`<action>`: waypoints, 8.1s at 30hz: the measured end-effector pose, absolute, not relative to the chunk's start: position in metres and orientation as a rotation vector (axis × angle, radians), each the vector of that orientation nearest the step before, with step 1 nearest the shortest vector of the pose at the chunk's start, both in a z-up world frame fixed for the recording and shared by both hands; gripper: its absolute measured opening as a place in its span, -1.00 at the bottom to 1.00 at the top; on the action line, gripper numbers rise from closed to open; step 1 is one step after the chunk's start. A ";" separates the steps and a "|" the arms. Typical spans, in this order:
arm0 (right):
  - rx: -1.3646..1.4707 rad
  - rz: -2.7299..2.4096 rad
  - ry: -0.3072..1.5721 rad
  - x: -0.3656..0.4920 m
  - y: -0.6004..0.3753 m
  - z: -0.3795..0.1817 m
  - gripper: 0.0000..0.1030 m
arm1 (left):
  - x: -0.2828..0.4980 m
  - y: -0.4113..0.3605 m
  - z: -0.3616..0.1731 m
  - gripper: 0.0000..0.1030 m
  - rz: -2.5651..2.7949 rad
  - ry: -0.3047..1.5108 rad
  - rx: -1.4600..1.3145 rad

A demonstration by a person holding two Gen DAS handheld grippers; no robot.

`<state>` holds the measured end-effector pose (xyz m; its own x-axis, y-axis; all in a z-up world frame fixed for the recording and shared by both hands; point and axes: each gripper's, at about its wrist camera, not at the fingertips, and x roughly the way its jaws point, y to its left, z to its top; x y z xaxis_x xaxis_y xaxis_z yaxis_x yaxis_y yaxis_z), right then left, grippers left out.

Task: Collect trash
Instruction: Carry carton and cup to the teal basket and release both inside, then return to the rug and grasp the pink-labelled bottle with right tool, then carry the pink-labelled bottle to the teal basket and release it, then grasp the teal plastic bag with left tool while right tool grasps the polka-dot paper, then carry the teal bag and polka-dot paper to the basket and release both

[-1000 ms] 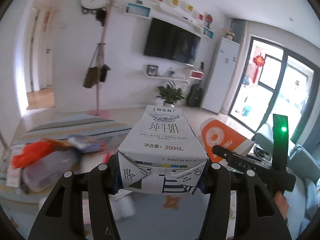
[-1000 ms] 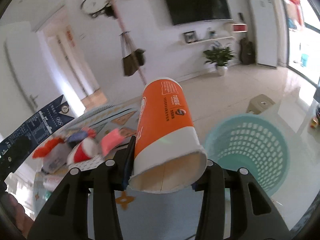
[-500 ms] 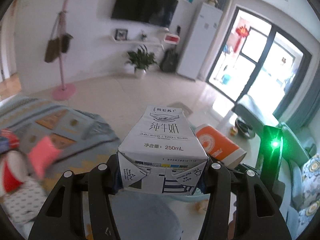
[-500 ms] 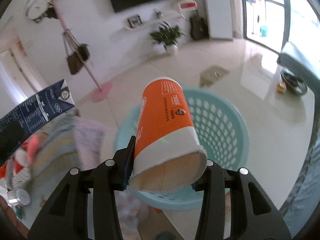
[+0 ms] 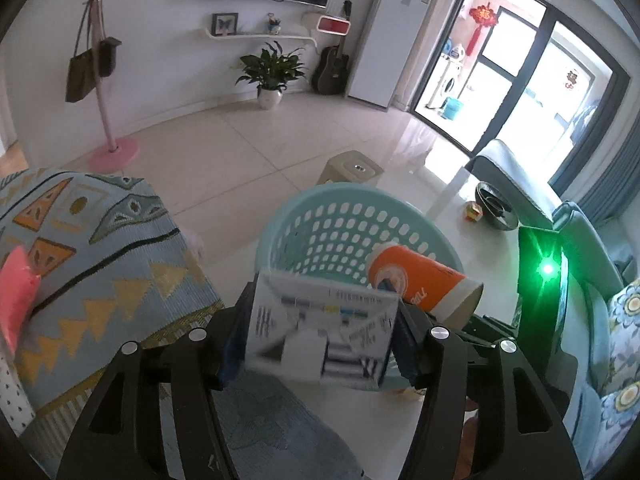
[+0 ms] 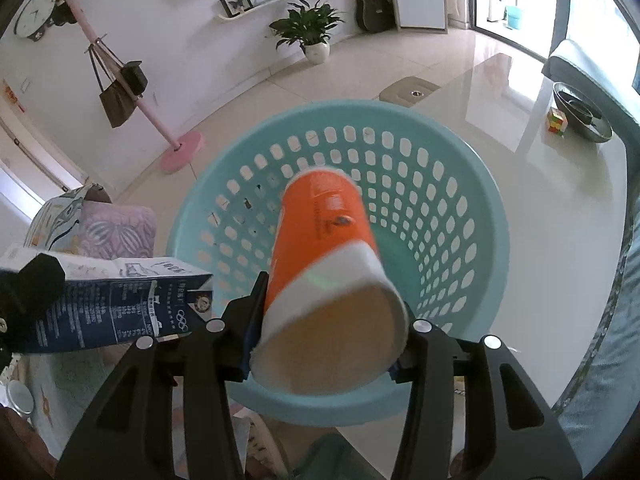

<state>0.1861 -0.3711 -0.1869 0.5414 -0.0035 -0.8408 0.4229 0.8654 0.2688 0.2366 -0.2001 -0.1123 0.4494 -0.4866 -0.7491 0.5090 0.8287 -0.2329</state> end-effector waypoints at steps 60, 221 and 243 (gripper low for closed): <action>-0.062 0.689 0.849 0.161 0.004 -0.076 -0.28 | 0.138 0.257 -0.068 0.45 0.235 0.786 -0.187; -0.046 0.374 0.895 0.185 -0.027 -0.111 -0.04 | 0.062 0.132 -0.103 -0.09 0.137 0.805 -0.143; 0.052 0.466 0.791 0.142 -0.095 -0.073 -0.70 | 0.058 0.086 -0.057 -0.18 -0.065 0.638 -0.104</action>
<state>0.1418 -0.0949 -0.0733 0.6074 0.4222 -0.6730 -0.3836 0.8977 0.2170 0.0579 0.0864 -0.0567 0.8018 -0.0922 -0.5904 0.0281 0.9927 -0.1170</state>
